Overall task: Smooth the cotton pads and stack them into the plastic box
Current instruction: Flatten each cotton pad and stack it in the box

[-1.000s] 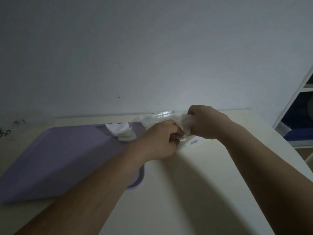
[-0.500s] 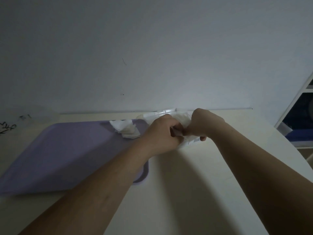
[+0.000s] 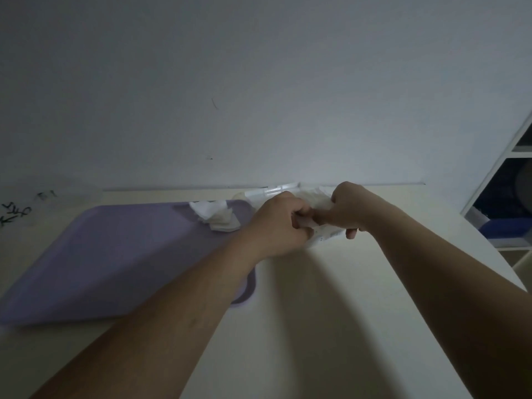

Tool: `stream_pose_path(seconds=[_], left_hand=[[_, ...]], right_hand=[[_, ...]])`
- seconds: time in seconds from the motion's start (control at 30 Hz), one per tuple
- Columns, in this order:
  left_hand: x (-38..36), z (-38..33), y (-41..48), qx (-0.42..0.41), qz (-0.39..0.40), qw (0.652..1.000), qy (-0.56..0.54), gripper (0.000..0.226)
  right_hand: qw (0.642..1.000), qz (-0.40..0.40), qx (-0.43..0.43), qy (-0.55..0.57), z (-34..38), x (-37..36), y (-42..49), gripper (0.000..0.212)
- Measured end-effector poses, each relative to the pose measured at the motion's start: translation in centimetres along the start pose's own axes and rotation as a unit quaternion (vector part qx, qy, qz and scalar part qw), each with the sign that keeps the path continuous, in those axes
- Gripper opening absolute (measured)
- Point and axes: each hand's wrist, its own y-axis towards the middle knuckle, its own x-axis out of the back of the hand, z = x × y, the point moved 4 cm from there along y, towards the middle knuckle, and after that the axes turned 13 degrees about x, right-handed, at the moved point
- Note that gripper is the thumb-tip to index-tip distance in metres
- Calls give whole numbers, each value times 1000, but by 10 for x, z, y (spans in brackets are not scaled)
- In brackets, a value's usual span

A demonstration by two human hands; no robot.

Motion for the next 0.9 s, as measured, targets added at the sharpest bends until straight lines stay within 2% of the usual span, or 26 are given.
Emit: stream_pose_path(seconds=[0.1,0.2,0.3,0.47,0.53,0.67,0.8,0.87,0.9], left_hand=[[-1,0,0,-17,-1,1000,10,18],[-3,0,1,-21,0,1000,16,18],[-1,0,1,-6,8,1000,19,17],[2,2,1,1,5,1000,15,15],[0,2,1,1,9,1000,11,16],[-3,-1,4,-27,5,999,25,12],[-4,-3,-2,-33,0,999,33,9],[1,-6,-10,-43,-4,999,21,13],[8,-6,-14,-50,-16,999,3,14]], right_hand=[[999,-30,-13,-11,1,-3,-1,56],[995,-60,-27,-72,4,-7,4,44],[996,-36,-21,-79,7,-6,9,32],[997,60,-17,49,11,-2,1,55],[995,69,-13,65,12,-5,-1,55],[997,48,-7,64,20,-18,-1,42],[997,59,0,47,31,-13,-14,32],[1000,20,9,4,32,1,-22,31],[999,-23,14,-40,35,9,-24,28]])
